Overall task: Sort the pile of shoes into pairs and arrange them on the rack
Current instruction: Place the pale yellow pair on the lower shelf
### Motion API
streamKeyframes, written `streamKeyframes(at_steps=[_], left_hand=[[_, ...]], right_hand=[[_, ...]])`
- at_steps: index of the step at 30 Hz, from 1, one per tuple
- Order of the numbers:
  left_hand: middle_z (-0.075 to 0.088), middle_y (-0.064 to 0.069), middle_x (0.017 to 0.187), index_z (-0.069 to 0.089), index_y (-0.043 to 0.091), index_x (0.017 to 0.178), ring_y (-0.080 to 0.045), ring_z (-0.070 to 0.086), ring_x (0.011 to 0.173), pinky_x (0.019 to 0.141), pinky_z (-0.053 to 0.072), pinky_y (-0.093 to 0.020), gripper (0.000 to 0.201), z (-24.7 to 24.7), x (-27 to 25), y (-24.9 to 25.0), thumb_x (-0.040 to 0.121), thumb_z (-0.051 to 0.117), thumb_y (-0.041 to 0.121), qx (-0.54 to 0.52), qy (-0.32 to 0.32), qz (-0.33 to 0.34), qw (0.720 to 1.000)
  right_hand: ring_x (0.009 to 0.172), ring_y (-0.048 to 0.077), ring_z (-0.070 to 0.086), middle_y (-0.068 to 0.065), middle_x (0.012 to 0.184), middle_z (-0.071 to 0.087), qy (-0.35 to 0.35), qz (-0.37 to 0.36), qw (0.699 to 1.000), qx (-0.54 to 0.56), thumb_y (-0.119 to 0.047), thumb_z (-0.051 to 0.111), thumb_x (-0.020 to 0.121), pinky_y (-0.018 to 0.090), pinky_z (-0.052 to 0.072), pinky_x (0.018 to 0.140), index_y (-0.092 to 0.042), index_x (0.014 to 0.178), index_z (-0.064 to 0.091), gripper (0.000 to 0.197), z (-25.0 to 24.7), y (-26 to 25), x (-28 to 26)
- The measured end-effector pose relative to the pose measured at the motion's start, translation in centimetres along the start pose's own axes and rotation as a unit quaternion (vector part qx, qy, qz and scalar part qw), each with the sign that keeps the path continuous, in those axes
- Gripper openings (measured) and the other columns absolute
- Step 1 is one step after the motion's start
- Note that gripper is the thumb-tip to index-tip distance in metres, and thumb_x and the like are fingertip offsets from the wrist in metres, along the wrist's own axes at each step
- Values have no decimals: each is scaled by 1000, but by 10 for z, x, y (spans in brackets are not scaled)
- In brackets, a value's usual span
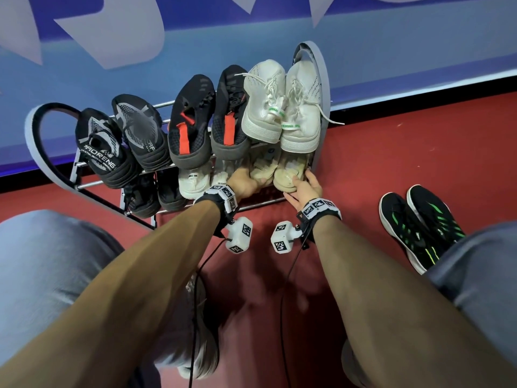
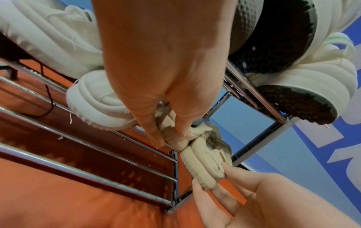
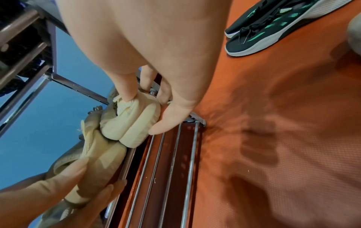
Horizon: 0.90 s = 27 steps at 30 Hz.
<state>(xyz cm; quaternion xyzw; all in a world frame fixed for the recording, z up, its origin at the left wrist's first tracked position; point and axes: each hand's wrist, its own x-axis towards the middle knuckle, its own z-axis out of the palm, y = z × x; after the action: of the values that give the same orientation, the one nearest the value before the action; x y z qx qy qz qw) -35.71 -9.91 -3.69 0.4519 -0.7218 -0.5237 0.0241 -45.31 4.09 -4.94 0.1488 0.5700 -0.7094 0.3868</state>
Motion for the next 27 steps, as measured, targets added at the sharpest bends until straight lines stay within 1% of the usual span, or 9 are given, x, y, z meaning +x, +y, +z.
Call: streamKeyframes(at_steps=[2,4,11,14,17,21,23,25,27], left_hand=[[66,2,119,63,5,127,-18,64,109,105,48,-30,45,1,-1,1,86,76,19,3,17,14,1000],[69,-5,124,63,6,129,-23,65,114,107,48,-38,50,0,0,3,84,75,24,22,43,14,999],[60,-17,135,44,13,145,-36,58,122,104,48,-42,63,0,-6,16,91,68,34,226,74,25,971],[65,-15,128,56,12,134,-34,63,116,98,52,-40,55,-5,-14,17,88,69,39,253,56,30,965],[63,-15,130,56,12,132,-33,60,122,100,51,-38,56,-14,-33,22,85,70,40,302,59,58,950],[55,-15,139,45,8,144,-31,55,125,96,47,-31,62,-27,-83,43,90,67,29,406,-43,35,912],[61,-12,134,53,9,139,-28,60,119,88,49,-29,56,-35,-114,62,90,68,32,437,-82,55,894],[64,-10,130,56,11,135,-28,61,117,92,50,-31,51,-45,-143,85,90,68,31,432,-68,103,894],[68,-9,122,59,11,128,-28,63,114,96,51,-36,39,-55,-172,111,91,65,24,388,-39,165,906]], right_hand=[[116,30,62,7,133,59,-5,-2,1000,4,-6,62,95,33,59,72,-28,142,51,53,-1,1,1],[114,31,63,8,131,60,-16,-2,1000,6,-8,62,96,31,59,69,-29,142,49,53,0,0,-1],[106,28,64,3,140,53,-8,-1,995,-104,-24,63,96,36,59,73,-32,149,38,59,10,0,2],[109,28,63,-2,140,50,-24,10,985,-169,-32,64,93,35,58,68,-36,149,35,64,10,-3,1],[114,30,63,1,136,57,7,-38,949,-314,-41,63,80,47,58,87,-33,143,42,67,4,-4,13],[91,38,71,16,101,72,26,-54,882,-467,-38,54,69,52,58,84,-13,108,64,48,-16,-12,10],[87,35,73,16,98,73,-8,-38,874,-485,-36,55,73,46,61,77,-9,104,64,42,-18,-31,-36],[84,29,72,15,102,72,-28,-49,873,-484,-24,59,87,35,61,59,-6,106,64,27,-17,-57,-78],[82,26,67,16,105,71,-53,-120,869,-478,-17,57,91,39,61,66,-12,97,64,10,-15,-86,-110]])
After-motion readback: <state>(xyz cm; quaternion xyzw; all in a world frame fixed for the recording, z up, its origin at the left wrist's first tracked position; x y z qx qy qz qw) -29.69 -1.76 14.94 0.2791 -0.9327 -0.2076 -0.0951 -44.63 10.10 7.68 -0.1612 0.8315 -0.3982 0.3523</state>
